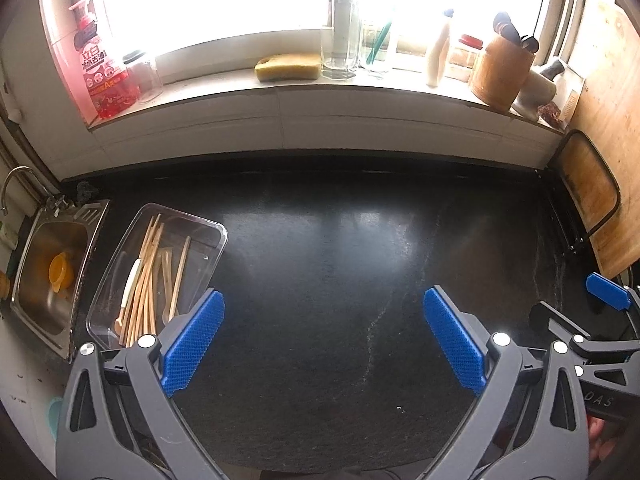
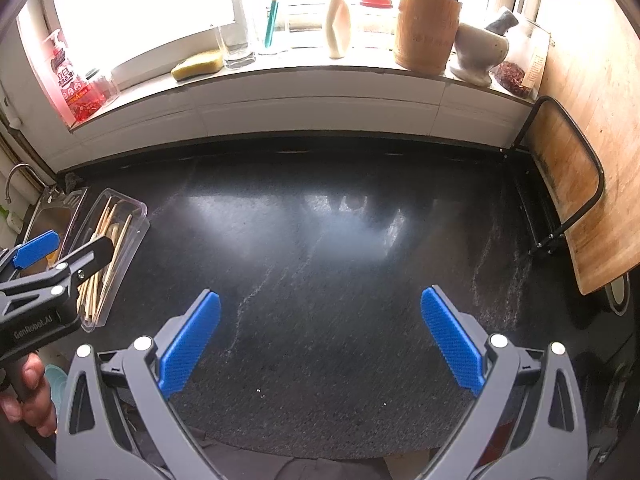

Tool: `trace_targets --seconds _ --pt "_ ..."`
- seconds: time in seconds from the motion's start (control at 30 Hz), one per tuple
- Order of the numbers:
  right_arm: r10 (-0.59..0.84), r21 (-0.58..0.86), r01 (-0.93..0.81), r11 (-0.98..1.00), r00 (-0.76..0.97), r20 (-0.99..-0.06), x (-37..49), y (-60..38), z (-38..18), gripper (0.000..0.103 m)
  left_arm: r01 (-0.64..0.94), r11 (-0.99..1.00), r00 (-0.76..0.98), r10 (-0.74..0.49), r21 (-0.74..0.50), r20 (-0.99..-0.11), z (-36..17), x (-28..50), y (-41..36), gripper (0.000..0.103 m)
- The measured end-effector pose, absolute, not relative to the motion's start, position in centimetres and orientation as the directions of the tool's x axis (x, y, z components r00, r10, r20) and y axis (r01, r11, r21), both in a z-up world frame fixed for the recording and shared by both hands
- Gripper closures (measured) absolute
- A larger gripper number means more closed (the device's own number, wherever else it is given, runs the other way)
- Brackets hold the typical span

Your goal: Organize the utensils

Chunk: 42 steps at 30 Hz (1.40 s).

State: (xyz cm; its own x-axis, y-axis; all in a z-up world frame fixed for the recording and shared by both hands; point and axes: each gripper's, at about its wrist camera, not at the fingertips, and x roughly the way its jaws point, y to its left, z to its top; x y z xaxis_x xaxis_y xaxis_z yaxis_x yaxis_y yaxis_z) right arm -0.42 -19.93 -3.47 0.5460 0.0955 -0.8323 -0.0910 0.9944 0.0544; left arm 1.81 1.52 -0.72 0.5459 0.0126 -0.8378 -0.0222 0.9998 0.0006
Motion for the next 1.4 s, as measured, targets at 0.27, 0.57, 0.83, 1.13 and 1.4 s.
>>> trace_targets --seconds 0.27,0.57,0.83,1.13,1.4 --pt "0.097 0.053 -0.096 0.994 0.545 -0.833 -0.13 -19.98 -3.51 0.005 -0.026 1.000 0.538 0.013 -0.001 -0.843 -0.91 1.96 1.53 0.005" --pt "0.100 0.052 -0.103 0.993 0.544 -0.833 -0.10 -19.86 -3.44 0.005 -0.017 1.000 0.544 0.007 -0.003 -0.839 -0.81 1.78 1.43 0.005" --pt "0.100 0.051 -0.104 0.993 0.544 -0.833 -0.17 -19.81 -3.49 0.005 -0.015 0.999 0.536 -0.016 -0.029 -0.844 -0.97 1.66 1.43 0.005" --pt "0.104 0.054 -0.107 0.993 0.541 -0.834 -0.13 -19.91 -3.55 0.005 -0.003 0.994 0.516 -0.093 -0.110 -0.851 -1.45 1.62 1.69 0.005" --pt "0.104 0.054 -0.107 0.993 0.544 -0.833 -0.31 -19.99 -3.54 0.005 -0.011 0.997 0.531 -0.063 -0.081 -0.845 -1.21 1.39 1.60 0.005"
